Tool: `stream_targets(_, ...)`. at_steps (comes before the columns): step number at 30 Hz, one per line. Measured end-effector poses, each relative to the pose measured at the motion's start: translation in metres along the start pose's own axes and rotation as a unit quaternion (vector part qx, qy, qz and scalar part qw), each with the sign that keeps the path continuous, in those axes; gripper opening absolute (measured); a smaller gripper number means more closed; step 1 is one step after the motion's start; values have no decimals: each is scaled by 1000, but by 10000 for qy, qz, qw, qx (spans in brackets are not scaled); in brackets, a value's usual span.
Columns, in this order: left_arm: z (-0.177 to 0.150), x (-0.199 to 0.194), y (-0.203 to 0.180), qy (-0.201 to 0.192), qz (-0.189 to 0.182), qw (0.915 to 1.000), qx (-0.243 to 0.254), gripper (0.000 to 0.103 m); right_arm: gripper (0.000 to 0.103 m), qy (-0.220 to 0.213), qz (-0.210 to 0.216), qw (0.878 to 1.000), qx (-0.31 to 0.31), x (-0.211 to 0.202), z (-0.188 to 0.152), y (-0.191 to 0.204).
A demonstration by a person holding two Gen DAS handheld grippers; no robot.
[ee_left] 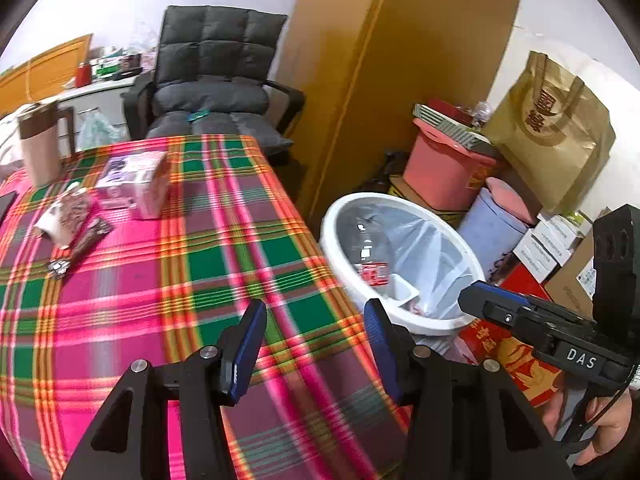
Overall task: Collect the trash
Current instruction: 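Move both open tools back over the table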
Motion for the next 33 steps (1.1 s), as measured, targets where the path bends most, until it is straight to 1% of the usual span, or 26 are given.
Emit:
stream_targets(9, -12, -22, 36, -92, 399, 9989, -229, 50, 39, 51, 165, 9995, -265, 9, 1, 31)
stream_targets(11, -14, -26, 43, -126, 486, 9984, -268, 50, 45, 43, 202, 9993, -318, 10, 2, 38)
stream_targets(12, -14, -28, 47, -145, 539, 9980, -281, 50, 54, 29, 224, 9991, -362, 11, 4, 43)
stream_targets(13, -15, -31, 52, -165, 576, 9977, -303, 50, 56, 19, 237, 9989, -393, 12, 4, 46)
stream_targets(22, -11, -48, 88, -284, 803, 9951, -499, 50, 56, 134, 288, 9972, -673, 27, 12, 78)
stream_targets(33, 6, -57, 148, -395, 1281, 9891, -611, 50, 56, 123, 382, 9954, -871, 48, 33, 110)
Point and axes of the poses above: each gripper's, at about its wrist camera, not at the fingertips, and x roughly the way its jaws point, y to its left, z to its top, the point moved 4 cm from there along x, roughly the way its jaws point, and after that the axes turned 4 degrees about -z, right-handed, at the moved point
